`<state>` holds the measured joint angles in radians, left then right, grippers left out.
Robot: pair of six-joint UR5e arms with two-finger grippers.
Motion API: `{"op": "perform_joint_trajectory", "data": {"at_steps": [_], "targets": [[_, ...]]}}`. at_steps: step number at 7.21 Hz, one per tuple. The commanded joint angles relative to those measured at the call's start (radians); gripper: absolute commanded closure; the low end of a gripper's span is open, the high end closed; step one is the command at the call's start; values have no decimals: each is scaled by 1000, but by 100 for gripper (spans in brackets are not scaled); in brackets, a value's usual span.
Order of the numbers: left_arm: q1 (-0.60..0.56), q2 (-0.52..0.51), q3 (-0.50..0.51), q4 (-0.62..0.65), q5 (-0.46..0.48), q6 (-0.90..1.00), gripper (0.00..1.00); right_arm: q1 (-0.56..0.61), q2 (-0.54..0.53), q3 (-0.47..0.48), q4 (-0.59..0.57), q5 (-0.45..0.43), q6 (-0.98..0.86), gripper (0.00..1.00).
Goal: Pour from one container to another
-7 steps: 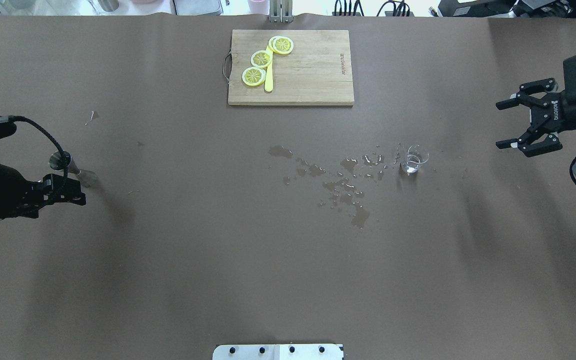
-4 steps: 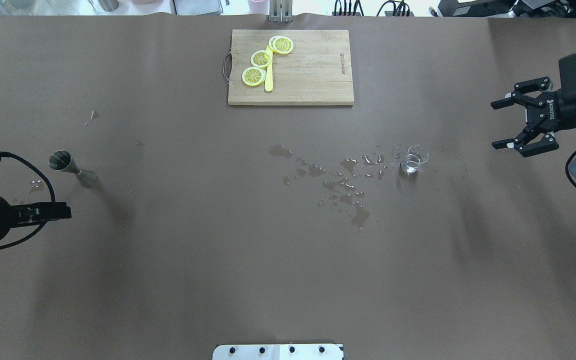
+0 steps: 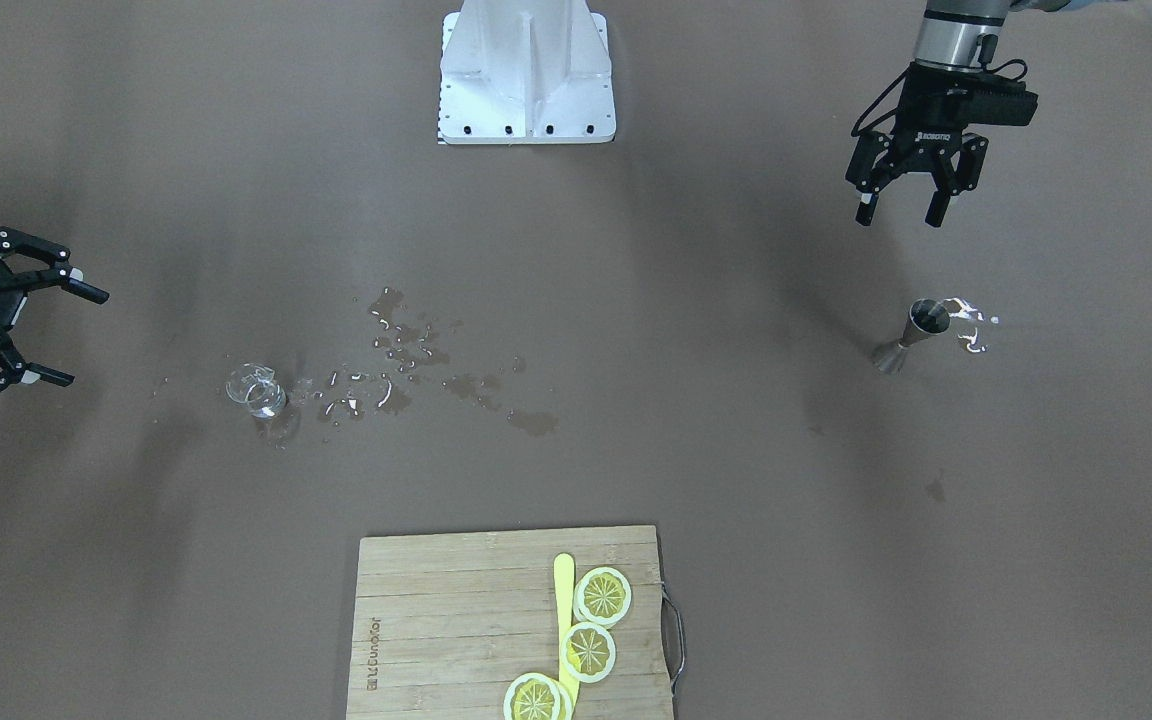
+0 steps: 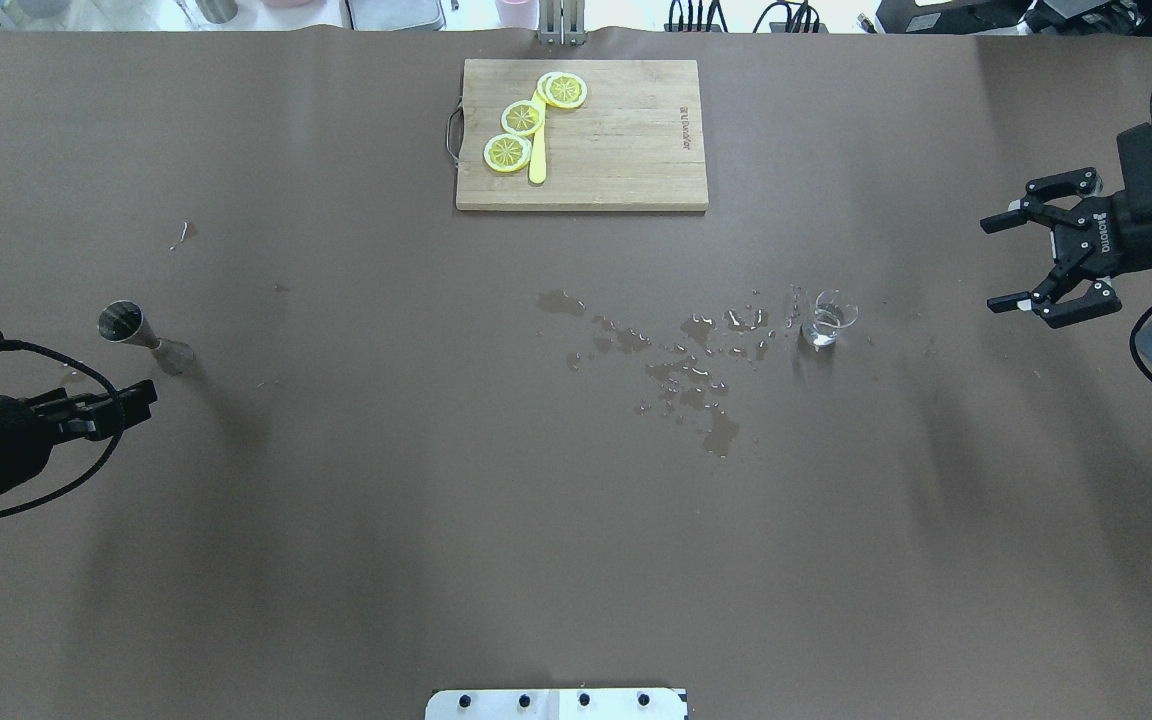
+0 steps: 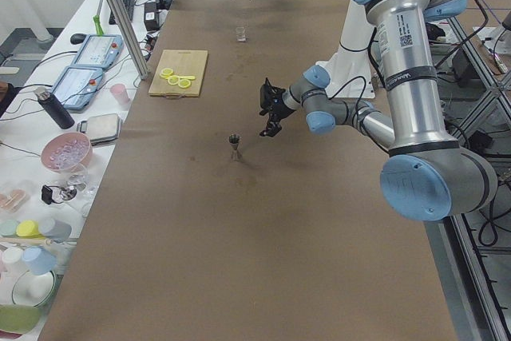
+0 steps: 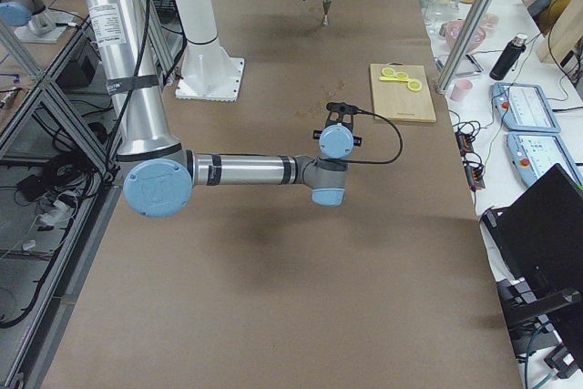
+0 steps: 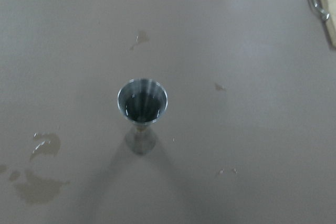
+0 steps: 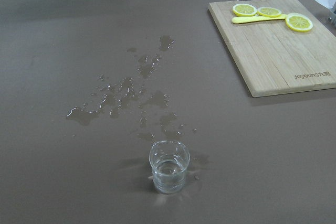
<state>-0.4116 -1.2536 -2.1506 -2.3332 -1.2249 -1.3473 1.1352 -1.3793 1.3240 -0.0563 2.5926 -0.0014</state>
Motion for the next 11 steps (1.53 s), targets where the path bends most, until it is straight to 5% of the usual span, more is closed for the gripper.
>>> {"op": "perform_joint_trajectory", "data": {"at_steps": [1, 5, 11], "targets": [[31, 16, 49, -46, 129, -1, 3, -18, -10, -8, 3, -8, -70, 2], [43, -82, 268, -317, 303, 2, 3, -67, -23, 0, -112, -26, -259, 2], [125, -112, 386, -324, 490, 5, 3, -121, 55, -115, -105, -3, -256, 5]]}}
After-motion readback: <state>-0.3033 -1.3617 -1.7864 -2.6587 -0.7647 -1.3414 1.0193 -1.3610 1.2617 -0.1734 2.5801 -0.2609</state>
